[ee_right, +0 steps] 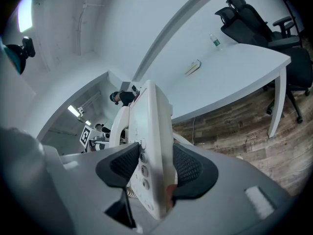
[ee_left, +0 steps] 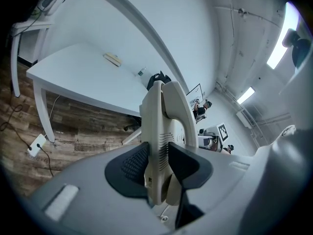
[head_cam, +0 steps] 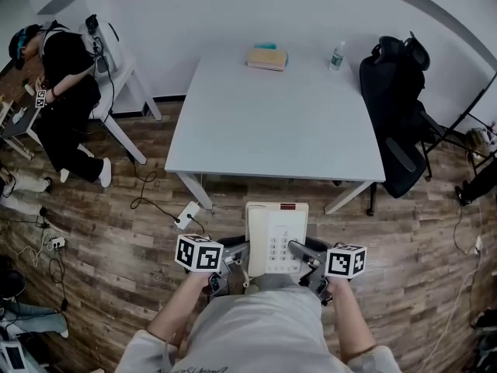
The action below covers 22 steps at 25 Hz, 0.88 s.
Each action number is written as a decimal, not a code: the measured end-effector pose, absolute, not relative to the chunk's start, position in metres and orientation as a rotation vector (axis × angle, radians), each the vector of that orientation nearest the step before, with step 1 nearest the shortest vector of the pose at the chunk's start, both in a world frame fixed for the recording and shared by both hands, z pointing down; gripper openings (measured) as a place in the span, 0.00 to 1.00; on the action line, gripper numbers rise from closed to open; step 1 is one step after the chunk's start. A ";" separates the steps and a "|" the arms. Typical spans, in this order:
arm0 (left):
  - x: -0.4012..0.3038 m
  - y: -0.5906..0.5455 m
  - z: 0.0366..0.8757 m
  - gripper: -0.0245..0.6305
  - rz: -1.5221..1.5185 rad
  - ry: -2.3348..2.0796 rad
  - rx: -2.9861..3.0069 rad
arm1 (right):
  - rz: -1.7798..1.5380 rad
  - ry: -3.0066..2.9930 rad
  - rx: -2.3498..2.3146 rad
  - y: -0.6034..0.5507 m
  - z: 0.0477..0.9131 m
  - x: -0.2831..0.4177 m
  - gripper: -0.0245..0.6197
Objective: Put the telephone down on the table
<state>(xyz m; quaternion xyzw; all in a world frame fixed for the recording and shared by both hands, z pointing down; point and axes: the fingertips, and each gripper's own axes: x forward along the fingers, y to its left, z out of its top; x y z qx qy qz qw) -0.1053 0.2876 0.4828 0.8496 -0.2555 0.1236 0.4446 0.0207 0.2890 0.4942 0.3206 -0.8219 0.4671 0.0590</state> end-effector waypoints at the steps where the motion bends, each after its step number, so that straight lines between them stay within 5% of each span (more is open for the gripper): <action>1: -0.104 0.279 0.483 0.26 0.305 -0.633 2.104 | 1.419 -2.488 0.971 0.280 0.495 0.022 0.39; 22: -0.068 0.094 0.475 0.26 0.258 -0.678 2.039 | 1.437 -2.482 0.895 0.087 0.484 0.057 0.39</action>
